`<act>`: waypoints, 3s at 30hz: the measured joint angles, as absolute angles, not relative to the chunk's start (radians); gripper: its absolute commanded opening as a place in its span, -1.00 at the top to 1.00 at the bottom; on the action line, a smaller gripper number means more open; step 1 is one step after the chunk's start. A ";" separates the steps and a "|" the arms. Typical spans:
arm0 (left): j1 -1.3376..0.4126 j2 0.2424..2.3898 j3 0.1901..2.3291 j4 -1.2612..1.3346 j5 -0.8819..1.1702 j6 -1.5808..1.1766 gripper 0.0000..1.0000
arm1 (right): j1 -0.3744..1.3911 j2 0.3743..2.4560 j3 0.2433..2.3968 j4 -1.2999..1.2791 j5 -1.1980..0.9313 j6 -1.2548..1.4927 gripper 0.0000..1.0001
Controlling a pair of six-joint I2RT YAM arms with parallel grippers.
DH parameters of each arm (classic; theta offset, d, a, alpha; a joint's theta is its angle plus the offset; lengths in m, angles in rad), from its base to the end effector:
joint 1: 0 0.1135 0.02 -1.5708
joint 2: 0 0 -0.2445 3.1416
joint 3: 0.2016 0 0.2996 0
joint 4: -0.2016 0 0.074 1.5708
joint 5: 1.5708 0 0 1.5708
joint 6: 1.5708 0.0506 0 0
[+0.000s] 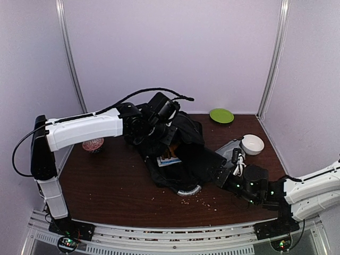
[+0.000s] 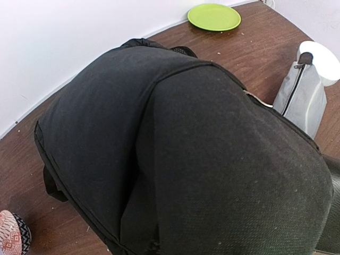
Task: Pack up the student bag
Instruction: Place the personal item in the student bag.
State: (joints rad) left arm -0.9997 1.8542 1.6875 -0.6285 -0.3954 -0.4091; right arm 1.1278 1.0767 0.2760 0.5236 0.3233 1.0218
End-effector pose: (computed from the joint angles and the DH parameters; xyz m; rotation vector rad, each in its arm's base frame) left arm 0.2717 -0.3868 0.2725 0.4885 2.2513 -0.2569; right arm 0.1297 0.2360 0.1264 0.1398 2.0063 1.1709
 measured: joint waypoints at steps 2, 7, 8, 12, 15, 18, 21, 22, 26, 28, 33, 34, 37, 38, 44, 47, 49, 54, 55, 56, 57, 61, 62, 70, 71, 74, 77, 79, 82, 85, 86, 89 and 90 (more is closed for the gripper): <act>-1.000 1.845 1.677 -0.626 -0.395 -0.417 1.00 | 1.113 1.149 0.292 0.575 0.331 1.041 0.97; -0.999 1.821 1.655 -0.622 -0.374 -0.428 1.00 | 1.064 1.365 0.375 0.719 0.329 1.111 0.94; -0.999 1.818 1.652 -0.621 -0.367 -0.430 1.00 | 1.058 1.405 0.390 0.752 0.326 1.124 0.93; -0.999 1.793 1.625 -0.616 -0.332 -0.439 1.00 | 1.029 1.597 0.467 0.901 0.303 1.192 0.90; -0.999 1.769 1.601 -0.613 -0.310 -0.441 1.00 | 1.015 1.729 0.546 0.979 0.282 1.239 0.89; -0.999 1.744 1.578 -0.612 -0.289 -0.445 1.00 | 1.010 1.829 0.621 1.027 0.266 1.273 0.87; -0.999 1.723 1.557 -0.606 -0.273 -0.452 1.00 | 1.008 1.909 0.692 1.052 0.263 1.303 0.80; -0.998 1.717 1.549 -0.602 -0.268 -0.456 1.00 | 1.008 1.935 0.719 1.055 0.263 1.312 0.74; -0.993 1.711 1.536 -0.583 -0.257 -0.474 1.00 | 1.008 2.013 0.807 1.051 0.261 1.330 0.31; -0.991 1.711 1.534 -0.575 -0.253 -0.480 1.00 | 1.008 2.038 0.848 1.021 0.252 1.333 0.07; -0.991 1.711 1.533 -0.572 -0.253 -0.482 1.00 | 1.008 2.040 0.863 0.966 0.223 1.312 -0.24; -0.991 1.711 1.532 -0.572 -0.253 -0.482 1.00 | 1.008 2.032 0.859 0.954 0.217 1.308 -0.26; -0.991 1.711 1.531 -0.570 -0.254 -0.482 1.00 | 1.008 1.975 0.827 0.903 0.200 1.303 -0.32; -0.991 1.711 1.531 -0.569 -0.255 -0.482 1.00 | 1.008 1.951 0.815 0.881 0.195 1.300 -0.34; -0.991 1.711 1.531 -0.569 -0.258 -0.482 1.00 | 1.019 1.834 0.752 0.779 0.162 1.279 -0.40; -0.992 1.711 1.531 -0.569 -0.258 -0.482 1.00 | 1.030 1.785 0.722 0.757 0.139 1.274 -0.42; -0.992 1.711 1.531 -0.570 -0.258 -0.482 1.00 | 1.035 1.760 0.713 0.748 0.129 1.262 -0.40; -0.992 1.712 1.531 -0.570 -0.257 -0.482 1.00 | 1.039 1.713 0.694 0.743 0.129 1.243 -0.04; -0.992 1.712 1.531 -0.570 -0.257 -0.482 1.00 | 1.040 1.713 0.694 0.745 0.131 1.242 0.06; -0.992 1.712 1.531 -0.570 -0.257 -0.482 1.00 | 1.039 1.713 0.694 0.744 0.131 1.240 0.17; -0.992 1.712 1.531 -0.570 -0.257 -0.482 1.00 | 1.039 1.716 0.693 0.744 0.134 1.243 0.22; -0.992 1.712 1.531 -0.570 -0.254 -0.482 1.00 | 1.036 1.754 0.704 0.748 0.136 1.253 0.38; -0.992 1.713 1.531 -0.570 -0.253 -0.482 1.00 | 1.036 1.771 0.711 0.747 0.136 1.256 0.42; -0.992 1.712 1.531 -0.570 -0.246 -0.489 1.00 | 1.020 1.885 0.807 0.744 0.129 1.285 0.60; -0.992 1.712 1.531 -0.570 -0.245 -0.490 1.00 | 1.019 1.894 0.818 0.742 0.128 1.288 0.61; -0.992 1.712 1.531 -0.569 -0.243 -0.497 1.00 | 1.018 1.920 0.854 0.729 0.118 1.290 0.59; -0.991 1.712 1.531 -0.567 -0.243 -0.502 1.00 | 1.014 1.940 0.884 0.715 0.094 1.287 0.30; -0.991 1.711 1.524 -0.558 -0.247 -0.504 1.00 | 1.010 1.948 0.900 0.706 0.070 1.281 0.03; -0.991 1.708 1.520 -0.551 -0.259 -0.504 1.00 | 1.002 1.943 0.907 0.706 0.034 1.250 -0.19; -0.986 1.704 1.520 -0.547 -0.270 -0.503 1.00 | 1.001 1.911 0.903 0.678 0.004 1.213 -0.29; -0.981 1.703 1.520 -0.547 -0.271 -0.503 1.00 | 1.002 1.893 0.898 0.665 -0.004 1.201 -0.31; -0.963 1.700 1.520 -0.548 -0.270 -0.503 1.00 | 1.009 1.800 0.867 0.616 -0.027 1.147 -0.33; -0.958 1.700 1.520 -0.548 -0.268 -0.503 1.00 | 1.015 1.769 0.861 0.606 -0.034 1.129 -0.33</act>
